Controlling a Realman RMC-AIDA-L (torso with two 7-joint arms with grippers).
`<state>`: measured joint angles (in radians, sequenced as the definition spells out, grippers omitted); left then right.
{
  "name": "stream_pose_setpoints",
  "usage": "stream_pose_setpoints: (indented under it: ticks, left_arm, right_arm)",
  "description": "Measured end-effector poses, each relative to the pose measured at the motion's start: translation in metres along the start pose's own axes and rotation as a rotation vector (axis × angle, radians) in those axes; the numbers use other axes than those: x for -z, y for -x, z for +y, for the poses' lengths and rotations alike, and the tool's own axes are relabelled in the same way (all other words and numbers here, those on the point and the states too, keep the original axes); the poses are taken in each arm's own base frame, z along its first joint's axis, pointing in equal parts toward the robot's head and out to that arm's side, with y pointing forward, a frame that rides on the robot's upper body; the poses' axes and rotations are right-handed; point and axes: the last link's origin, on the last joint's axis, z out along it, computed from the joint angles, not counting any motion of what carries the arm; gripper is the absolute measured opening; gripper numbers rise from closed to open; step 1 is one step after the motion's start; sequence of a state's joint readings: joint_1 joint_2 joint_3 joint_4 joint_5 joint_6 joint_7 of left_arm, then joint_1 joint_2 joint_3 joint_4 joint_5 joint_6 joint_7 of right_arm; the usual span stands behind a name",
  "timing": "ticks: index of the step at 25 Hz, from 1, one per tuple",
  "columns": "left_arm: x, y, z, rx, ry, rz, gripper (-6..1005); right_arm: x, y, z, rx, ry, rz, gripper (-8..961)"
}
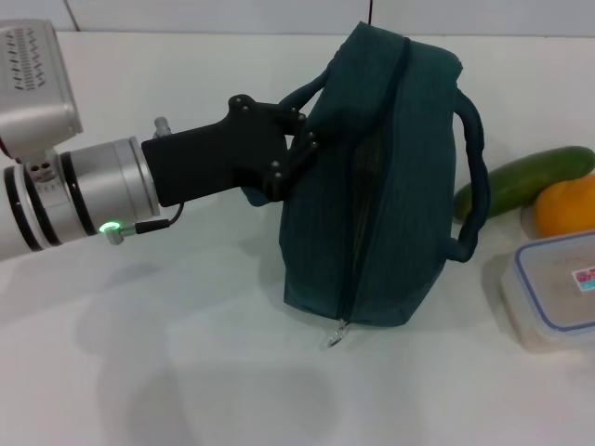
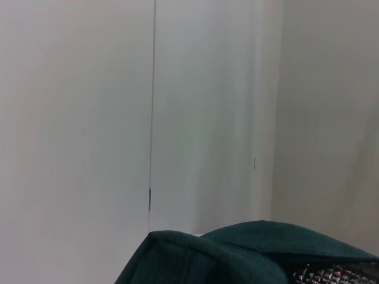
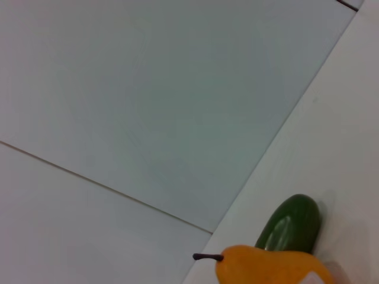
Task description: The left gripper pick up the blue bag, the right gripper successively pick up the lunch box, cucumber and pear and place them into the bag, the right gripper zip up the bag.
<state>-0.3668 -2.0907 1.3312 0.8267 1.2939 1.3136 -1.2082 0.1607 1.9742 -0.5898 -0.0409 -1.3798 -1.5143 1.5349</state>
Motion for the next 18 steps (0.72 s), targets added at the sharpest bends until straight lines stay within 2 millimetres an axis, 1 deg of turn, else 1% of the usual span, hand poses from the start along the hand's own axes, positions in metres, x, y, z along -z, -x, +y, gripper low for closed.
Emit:
stream_pose_setpoints:
  ticks: [9,18]
  left_arm:
    - [-0.0003,-0.0008,0.0000,-0.004,-0.004,0.012,40]
    - [-0.0003,-0.0014,0.0005,-0.004,-0.001,0.016,40]
  right_arm:
    - [-0.0035,0.0041,0.0025,-0.029,0.017,-0.007,811]
    - [-0.0036,0.0036,0.0050,-0.094,0.034,-0.001,811]
